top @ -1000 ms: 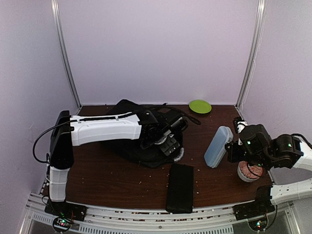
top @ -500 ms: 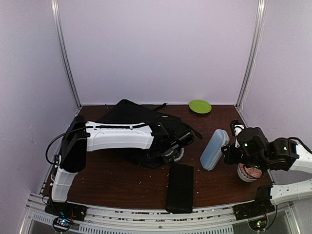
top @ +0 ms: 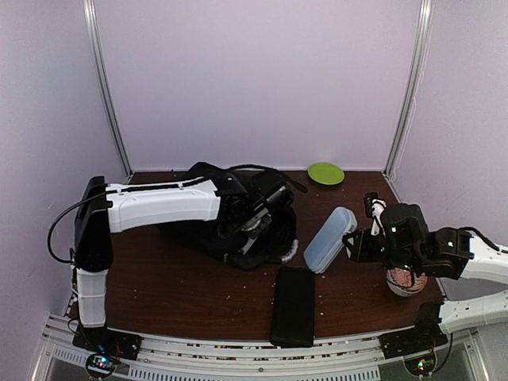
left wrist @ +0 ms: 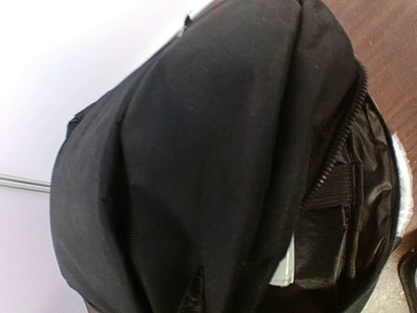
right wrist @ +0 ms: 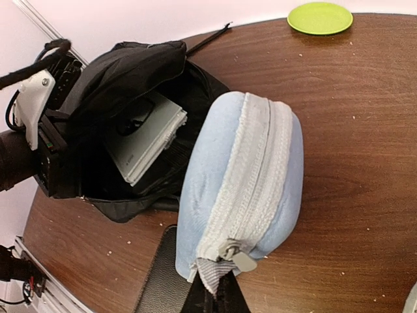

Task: Pack the student bag
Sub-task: Place the stationery in the student bag.

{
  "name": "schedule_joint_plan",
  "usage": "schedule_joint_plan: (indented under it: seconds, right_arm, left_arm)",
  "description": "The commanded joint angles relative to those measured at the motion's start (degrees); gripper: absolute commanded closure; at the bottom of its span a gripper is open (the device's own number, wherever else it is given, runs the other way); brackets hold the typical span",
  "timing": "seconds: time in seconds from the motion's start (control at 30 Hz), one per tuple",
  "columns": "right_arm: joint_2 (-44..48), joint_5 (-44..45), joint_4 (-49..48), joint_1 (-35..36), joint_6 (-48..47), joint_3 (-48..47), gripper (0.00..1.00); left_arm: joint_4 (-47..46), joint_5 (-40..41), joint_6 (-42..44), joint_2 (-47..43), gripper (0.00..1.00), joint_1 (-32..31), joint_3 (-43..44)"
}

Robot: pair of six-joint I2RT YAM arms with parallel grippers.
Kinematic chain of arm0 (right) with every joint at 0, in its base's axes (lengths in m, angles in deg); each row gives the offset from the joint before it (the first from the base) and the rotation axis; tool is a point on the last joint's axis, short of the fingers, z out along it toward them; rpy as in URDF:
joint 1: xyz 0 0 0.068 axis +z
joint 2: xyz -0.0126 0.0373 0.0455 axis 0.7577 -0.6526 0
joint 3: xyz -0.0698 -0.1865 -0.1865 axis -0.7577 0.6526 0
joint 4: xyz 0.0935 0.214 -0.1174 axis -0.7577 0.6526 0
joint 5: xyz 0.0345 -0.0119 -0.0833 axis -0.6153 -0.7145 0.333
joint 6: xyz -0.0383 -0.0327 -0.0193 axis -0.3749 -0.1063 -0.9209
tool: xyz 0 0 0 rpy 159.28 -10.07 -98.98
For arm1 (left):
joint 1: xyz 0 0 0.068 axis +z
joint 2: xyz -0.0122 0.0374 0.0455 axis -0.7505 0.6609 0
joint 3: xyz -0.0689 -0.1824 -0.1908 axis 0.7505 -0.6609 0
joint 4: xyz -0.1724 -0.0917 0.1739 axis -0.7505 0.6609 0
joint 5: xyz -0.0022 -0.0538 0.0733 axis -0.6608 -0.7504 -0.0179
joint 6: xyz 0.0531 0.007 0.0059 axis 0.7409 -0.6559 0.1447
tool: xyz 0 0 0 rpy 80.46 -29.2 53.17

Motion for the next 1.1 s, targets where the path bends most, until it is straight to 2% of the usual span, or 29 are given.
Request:
schedule_joint_plan:
  seconds: [0.0, 0.17, 0.43, 0.77, 1.07]
  right_arm:
    - [0.3, -1.2, -12.6, -1.0, 1.5, -2.7, 1.0]
    - [-1.9, -2.5, -24.1, -1.7, 5.3, -1.5, 1.0]
    - [-9.7, -1.0, -40.2, -2.4, 10.5, 1.3, 1.0]
    - [-29.9, -2.1, -53.9, -4.6, 15.1, -2.2, 1.0]
    - [-43.2, -3.0, -64.4, -5.6, 18.0, -9.6, 1.0]
  left_arm:
    - [-2.8, 0.3, -1.9, -10.0, 1.0, 2.2, -1.0]
    - [-4.8, -7.3, -4.5, -15.6, 1.0, 3.6, -1.1]
    - [-7.2, -15.0, -9.4, -17.2, 1.0, 3.8, -3.3]
    - [-11.4, -19.8, -11.9, -19.1, 1.0, 3.8, -7.4]
    - [-14.1, -24.8, -13.0, -20.9, 1.0, 3.8, -9.8]
